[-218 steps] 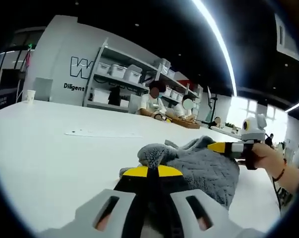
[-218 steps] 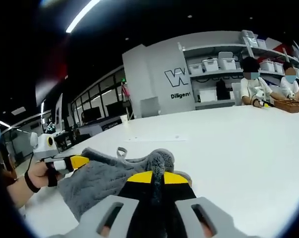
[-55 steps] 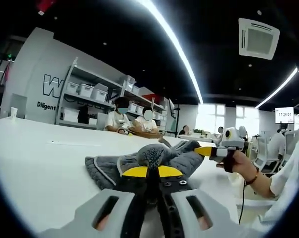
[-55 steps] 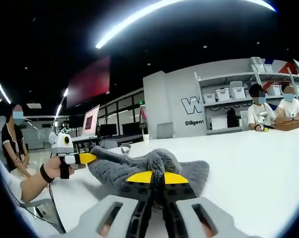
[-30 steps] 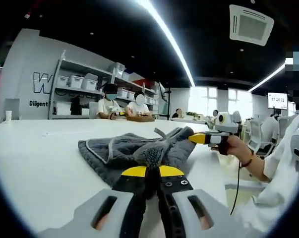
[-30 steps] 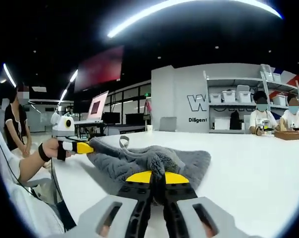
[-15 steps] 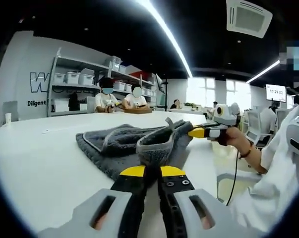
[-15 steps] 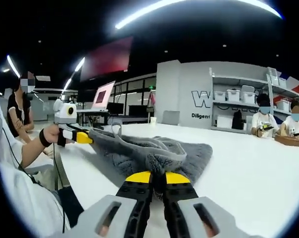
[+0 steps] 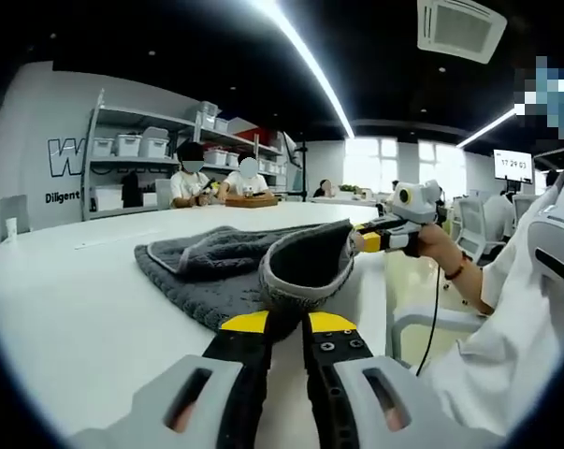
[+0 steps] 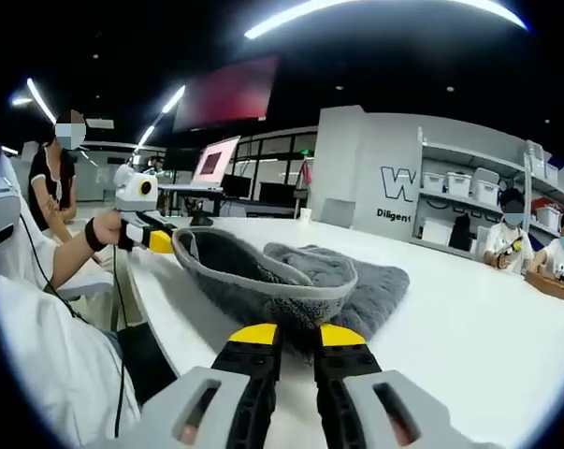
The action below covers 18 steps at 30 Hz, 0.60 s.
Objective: Open the folded towel by lifting each exposed corner and separating the folded layers until the towel lies flat within the target outline without major curled edges
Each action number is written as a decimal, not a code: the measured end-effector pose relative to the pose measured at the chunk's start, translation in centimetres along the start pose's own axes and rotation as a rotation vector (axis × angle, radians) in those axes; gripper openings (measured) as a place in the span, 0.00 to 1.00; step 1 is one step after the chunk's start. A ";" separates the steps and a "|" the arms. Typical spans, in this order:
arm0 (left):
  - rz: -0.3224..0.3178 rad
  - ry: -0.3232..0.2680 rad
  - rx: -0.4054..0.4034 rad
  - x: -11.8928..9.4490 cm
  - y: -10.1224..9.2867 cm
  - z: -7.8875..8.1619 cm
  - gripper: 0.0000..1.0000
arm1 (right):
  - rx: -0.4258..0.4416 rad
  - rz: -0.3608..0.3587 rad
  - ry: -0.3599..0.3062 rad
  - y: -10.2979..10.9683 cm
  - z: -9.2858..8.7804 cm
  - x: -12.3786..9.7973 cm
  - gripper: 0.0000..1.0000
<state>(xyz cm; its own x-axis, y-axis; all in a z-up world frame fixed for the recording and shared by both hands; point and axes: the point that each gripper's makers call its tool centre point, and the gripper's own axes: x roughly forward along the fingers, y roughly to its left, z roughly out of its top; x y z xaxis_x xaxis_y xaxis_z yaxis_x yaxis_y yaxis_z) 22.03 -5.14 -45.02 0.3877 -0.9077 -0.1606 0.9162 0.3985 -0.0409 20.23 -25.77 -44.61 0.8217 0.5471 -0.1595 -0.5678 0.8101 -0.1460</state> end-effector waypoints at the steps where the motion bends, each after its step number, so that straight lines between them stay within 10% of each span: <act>1: 0.000 0.000 -0.002 -0.1 0.0 0.0 0.12 | 0.000 0.003 0.003 0.0 -0.1 -0.1 0.08; 18: -0.007 -0.076 -0.039 -2.1 -0.3 0.9 0.15 | 0.001 -0.002 -0.070 0.2 2.6 -1.4 0.08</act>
<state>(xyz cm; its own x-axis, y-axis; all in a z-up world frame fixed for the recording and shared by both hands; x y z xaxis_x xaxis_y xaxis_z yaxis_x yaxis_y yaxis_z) 21.02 -3.52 -43.76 0.3895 -0.9171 -0.0850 0.9148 0.3960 -0.0801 19.11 -25.79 -41.84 0.8242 0.5590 -0.0902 -0.5662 0.8114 -0.1449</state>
